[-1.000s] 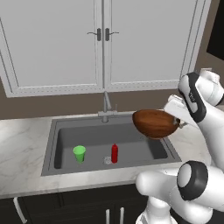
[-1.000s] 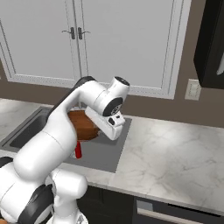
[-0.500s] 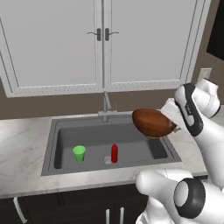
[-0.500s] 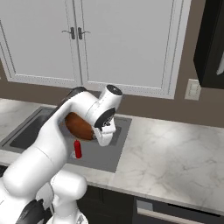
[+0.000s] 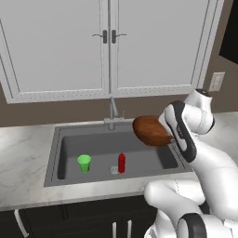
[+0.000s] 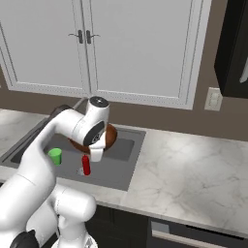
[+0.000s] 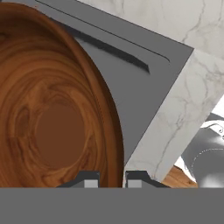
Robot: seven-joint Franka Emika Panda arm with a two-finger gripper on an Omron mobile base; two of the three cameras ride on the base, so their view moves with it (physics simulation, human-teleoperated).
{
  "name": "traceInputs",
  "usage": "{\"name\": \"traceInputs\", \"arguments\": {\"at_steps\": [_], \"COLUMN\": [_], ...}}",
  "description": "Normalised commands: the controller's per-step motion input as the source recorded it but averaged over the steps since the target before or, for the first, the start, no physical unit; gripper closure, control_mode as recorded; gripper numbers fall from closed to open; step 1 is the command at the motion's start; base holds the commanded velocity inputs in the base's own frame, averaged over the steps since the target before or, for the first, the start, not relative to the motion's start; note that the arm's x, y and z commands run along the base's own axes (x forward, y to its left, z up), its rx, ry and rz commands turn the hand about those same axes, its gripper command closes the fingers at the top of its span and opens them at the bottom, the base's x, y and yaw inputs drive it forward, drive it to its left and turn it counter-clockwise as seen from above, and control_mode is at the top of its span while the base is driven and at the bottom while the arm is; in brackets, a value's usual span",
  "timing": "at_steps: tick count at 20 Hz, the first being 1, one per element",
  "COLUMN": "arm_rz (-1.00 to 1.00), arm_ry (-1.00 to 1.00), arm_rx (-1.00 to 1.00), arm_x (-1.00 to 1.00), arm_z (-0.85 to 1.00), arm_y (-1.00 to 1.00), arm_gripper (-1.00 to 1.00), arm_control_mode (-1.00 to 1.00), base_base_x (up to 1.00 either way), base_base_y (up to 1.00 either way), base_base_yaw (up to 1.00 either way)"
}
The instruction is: Pick the cup and bowl and place them in the sink. Then turn on the water.
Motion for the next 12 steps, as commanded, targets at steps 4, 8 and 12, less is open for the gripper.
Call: {"name": "traceInputs", "arguments": {"at_steps": [4, 8, 12], "arm_rz": [-0.12, -0.06, -0.04], "arm_ry": [0.00, 0.05, 0.05], "arm_rx": [-0.06, -0.02, 0.00], "arm_x": [0.11, 0.10, 0.14], "arm_z": [-0.01, -0.04, -0.10], "arm_y": [0.18, 0.01, 0.00], "arm_gripper": [1.00, 1.00, 1.00], "arm_control_mode": [-1.00, -1.00, -1.00], "base_base_x": [0.00, 0.00, 0.00], "base_base_y": [0.00, 0.00, 0.00], "base_base_yaw": [0.00, 0.00, 0.00]}}
